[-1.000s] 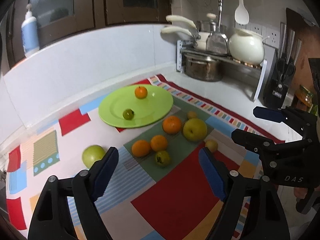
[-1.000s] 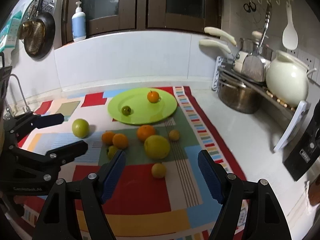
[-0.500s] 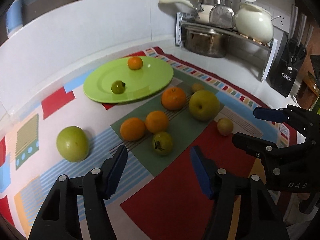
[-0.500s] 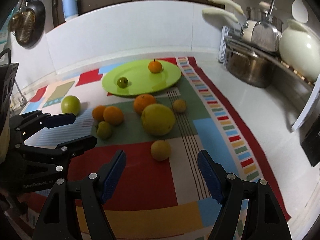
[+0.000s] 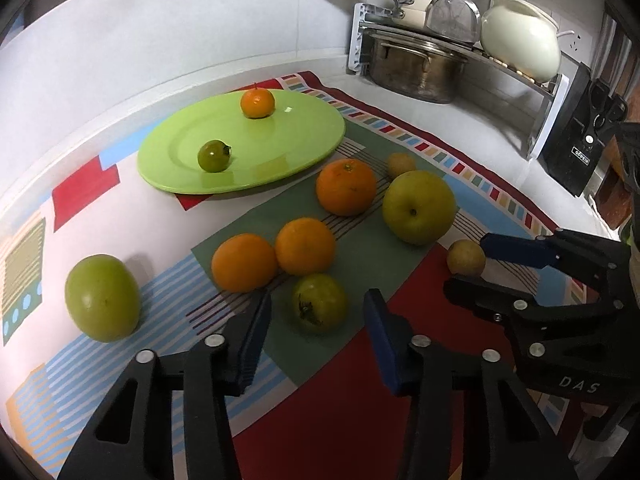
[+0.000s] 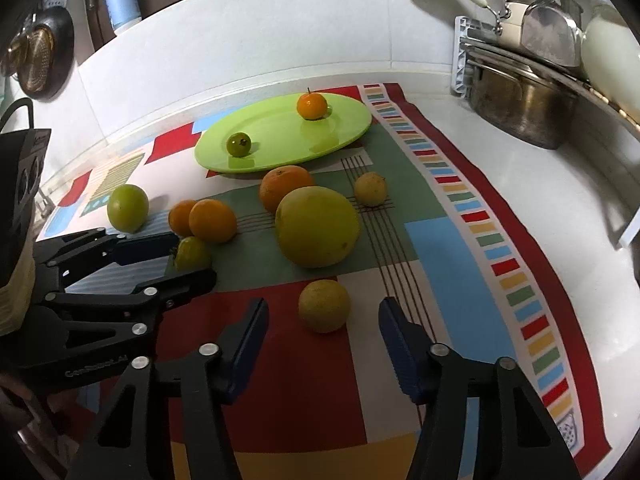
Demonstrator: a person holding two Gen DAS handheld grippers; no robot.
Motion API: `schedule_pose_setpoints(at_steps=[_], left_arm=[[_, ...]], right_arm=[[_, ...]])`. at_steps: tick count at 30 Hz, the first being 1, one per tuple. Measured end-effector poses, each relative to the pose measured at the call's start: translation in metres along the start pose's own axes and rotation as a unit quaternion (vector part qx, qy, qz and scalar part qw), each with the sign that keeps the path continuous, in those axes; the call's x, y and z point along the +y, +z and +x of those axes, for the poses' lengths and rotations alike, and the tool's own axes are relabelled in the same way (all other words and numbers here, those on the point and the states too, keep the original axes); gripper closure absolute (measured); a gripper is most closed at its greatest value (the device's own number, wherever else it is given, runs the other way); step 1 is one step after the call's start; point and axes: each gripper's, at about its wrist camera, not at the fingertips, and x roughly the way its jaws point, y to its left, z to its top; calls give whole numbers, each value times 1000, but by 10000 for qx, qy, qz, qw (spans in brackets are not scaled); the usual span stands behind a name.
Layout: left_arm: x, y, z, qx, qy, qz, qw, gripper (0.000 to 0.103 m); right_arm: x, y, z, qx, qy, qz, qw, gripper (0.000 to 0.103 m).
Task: Organize fruits
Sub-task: 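Grasp a green lime with the left tool while the right tool grasps a small yellow fruit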
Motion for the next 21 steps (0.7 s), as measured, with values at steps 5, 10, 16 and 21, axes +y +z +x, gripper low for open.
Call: schedule_pose_setpoints(at_steps=[5,10,16,21], left_arm=[[1,1,3,34,-50,-73,10000,68],[0,0,3,7,-74,-89,9999,74],[-2,-2,-3,-34,-120,-87,9999,74],[-3,-2,-16,-158,-117,-96,9998,74]], right_arm=[[0,0,4,32,38,34,10000,60],[-1,0,5,62,73,49,9999,74],[1,1,-1,6,98,5,10000,74],[5,4,-13,-103,141,-25,9998,74]])
